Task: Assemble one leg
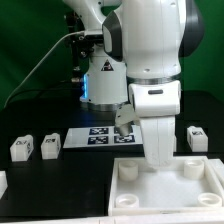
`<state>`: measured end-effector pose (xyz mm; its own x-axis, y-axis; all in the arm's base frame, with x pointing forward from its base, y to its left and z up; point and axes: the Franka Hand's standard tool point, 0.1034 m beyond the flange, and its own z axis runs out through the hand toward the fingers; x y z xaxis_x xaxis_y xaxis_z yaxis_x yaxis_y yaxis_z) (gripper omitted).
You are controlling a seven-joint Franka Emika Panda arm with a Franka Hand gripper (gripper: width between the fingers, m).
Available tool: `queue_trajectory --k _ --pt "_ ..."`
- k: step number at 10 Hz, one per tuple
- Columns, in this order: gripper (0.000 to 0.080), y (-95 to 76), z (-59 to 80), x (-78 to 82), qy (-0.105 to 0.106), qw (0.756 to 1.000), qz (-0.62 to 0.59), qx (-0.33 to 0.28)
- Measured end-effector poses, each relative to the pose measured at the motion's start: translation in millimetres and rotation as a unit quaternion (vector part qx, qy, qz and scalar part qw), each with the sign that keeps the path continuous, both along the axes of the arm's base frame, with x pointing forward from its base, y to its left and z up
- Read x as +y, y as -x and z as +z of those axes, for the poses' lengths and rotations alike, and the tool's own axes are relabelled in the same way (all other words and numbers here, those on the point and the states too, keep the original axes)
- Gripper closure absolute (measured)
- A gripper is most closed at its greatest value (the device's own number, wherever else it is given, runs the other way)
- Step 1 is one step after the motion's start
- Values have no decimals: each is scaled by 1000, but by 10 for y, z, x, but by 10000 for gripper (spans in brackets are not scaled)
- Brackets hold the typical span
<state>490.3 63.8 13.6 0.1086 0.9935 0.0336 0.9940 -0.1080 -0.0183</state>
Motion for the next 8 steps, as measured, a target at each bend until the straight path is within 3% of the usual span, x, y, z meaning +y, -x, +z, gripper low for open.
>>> queue_trajectory --k 1,2,4,5,6,8 --pt "687 2 -4 -1 0 1000 0 0" --pt "687 3 -5 -4 0 1000 0 1" --pt "336 3 -6 -8 0 1000 -1 1" --pt "336 3 -6 -10 0 1000 -1 1" --pt "188 3 -6 -11 0 1000 -1 1" --pt "158 2 -7 -13 0 1000 -1 1"
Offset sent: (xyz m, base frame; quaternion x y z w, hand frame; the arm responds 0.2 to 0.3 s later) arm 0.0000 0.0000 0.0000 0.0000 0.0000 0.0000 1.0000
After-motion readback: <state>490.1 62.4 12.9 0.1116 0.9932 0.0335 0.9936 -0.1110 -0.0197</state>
